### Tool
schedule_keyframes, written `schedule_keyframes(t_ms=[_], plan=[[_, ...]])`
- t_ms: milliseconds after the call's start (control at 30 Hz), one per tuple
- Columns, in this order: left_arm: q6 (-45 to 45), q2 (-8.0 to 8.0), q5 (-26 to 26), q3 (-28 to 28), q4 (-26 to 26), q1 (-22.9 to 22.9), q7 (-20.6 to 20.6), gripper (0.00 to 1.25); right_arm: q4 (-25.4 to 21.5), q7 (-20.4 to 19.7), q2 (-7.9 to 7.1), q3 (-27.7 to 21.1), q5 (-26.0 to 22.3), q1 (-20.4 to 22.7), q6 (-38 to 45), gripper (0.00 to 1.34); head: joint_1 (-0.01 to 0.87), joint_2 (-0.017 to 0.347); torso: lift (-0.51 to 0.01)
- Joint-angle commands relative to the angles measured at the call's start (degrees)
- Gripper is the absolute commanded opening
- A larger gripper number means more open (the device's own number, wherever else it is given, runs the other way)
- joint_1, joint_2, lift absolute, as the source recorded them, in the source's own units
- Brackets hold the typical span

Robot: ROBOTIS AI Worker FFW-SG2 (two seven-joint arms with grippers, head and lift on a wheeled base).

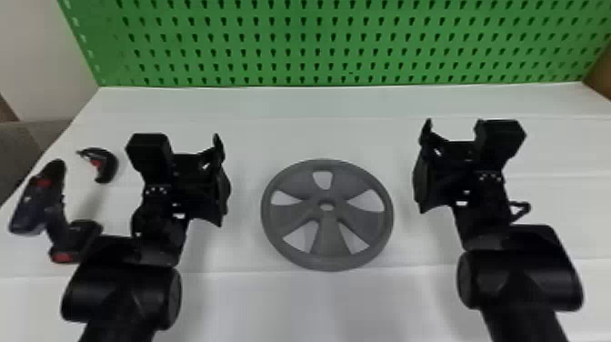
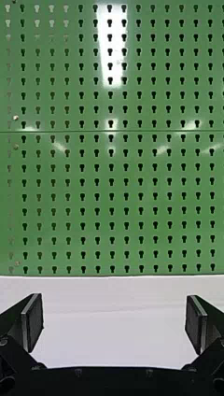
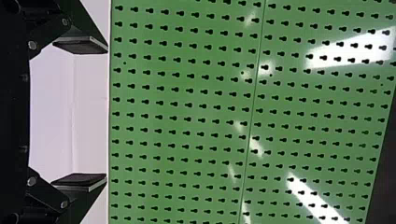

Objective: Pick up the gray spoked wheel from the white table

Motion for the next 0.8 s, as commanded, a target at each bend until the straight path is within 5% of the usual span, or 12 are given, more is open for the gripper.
schedule_keyframes(t_ms=[0, 767], plan=[[0.00, 0.00, 0.09, -0.07, 0.00, -0.01, 0.00, 1.12, 0.00, 0.00, 0.01, -0.04, -0.20, 0.00, -0.06, 1.03, 0.767, 0.035, -0.107], [0.00, 0.00, 0.35, -0.07, 0.00, -0.18, 0.00, 1.12, 0.18, 0.00, -1.04, 1.19, -1.87, -0.18, 0.03, 1.03, 0.767, 0.035, -0.107]])
